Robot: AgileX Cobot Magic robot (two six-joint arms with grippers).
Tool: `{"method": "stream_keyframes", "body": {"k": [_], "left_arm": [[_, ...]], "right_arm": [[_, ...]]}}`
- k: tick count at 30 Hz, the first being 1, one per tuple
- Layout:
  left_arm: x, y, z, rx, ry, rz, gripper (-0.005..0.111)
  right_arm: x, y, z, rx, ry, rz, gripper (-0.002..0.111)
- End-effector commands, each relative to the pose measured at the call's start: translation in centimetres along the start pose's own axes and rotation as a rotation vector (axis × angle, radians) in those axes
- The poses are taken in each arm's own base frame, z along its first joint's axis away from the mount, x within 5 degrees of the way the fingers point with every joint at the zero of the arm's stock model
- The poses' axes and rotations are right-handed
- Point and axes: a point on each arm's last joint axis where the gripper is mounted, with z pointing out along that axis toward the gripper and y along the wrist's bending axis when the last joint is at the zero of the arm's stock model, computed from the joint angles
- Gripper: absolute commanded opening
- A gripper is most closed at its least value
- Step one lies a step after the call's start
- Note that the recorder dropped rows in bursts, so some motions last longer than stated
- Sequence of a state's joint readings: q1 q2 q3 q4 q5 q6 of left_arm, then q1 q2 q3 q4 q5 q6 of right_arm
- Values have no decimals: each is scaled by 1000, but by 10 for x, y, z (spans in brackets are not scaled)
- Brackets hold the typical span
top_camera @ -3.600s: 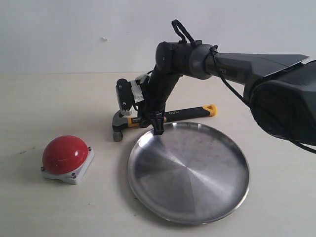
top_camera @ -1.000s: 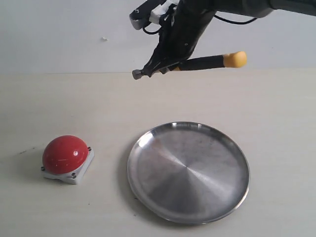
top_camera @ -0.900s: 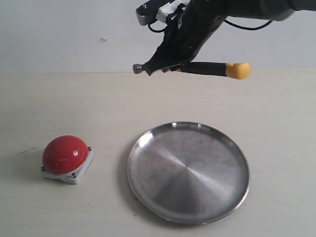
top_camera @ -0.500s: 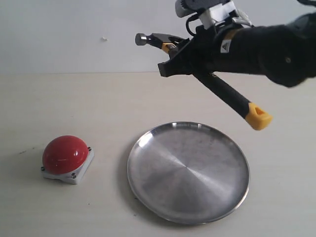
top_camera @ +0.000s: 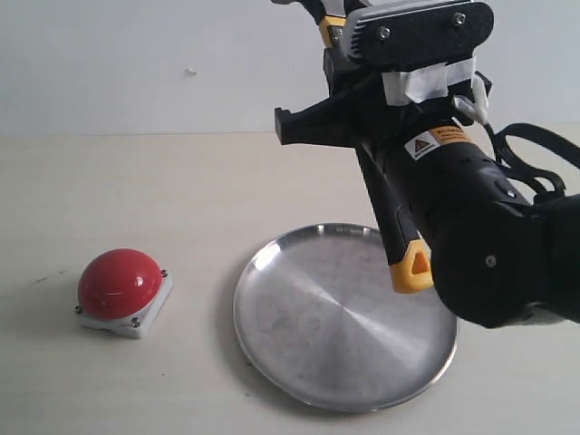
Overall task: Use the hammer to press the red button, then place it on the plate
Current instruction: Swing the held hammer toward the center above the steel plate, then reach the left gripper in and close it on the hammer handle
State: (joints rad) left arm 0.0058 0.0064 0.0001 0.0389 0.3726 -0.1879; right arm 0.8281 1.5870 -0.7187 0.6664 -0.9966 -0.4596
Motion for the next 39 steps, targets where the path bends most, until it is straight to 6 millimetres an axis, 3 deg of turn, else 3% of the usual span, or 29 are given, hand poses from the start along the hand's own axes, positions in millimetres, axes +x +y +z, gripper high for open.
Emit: {"method": "stream_keyframes", "body": {"k": [1, 3, 7, 14, 17, 20, 23, 25, 28, 32, 35, 39], "left_arm": [[-3, 0, 0, -2, -33, 65, 0], [-12, -1, -1, 7, -138, 114, 0], [-36, -7, -9, 125, -407, -197, 0], [-48, -9, -15, 173, -546, -228, 0], [-54, -10, -19, 237, -614, -352, 0], [-66, -12, -29, 348, -756, -474, 0], [-87, -13, -27, 289, -753, -401, 0], [-103, -16, -14, 215, -660, -327, 0], [-115, -18, 25, 134, -403, -304, 0], [-96, -24, 79, 104, -94, -307, 0], [-75, -43, 108, 220, 62, -289, 0], [-56, -82, 127, 583, 158, -354, 0]], "right_arm": [[-23, 13, -11, -1, -186, 5, 0], [-23, 18, -13, -17, -183, 8, 0], [-20, 15, -13, 7, -158, 24, 0], [-20, 16, -13, 3, -157, 23, 0], [-20, 16, -13, 1, -153, 23, 0], [-20, 16, -13, -1, -155, 21, 0], [-20, 16, -13, -1, -155, 21, 0], [-20, 16, -13, -1, -155, 21, 0], [-19, 15, -13, 9, -150, 27, 0], [-17, 13, -12, 30, -126, 45, 0], [-14, 13, -12, 34, -90, 55, 0], [-11, 13, -12, 31, -61, 62, 0]]}}
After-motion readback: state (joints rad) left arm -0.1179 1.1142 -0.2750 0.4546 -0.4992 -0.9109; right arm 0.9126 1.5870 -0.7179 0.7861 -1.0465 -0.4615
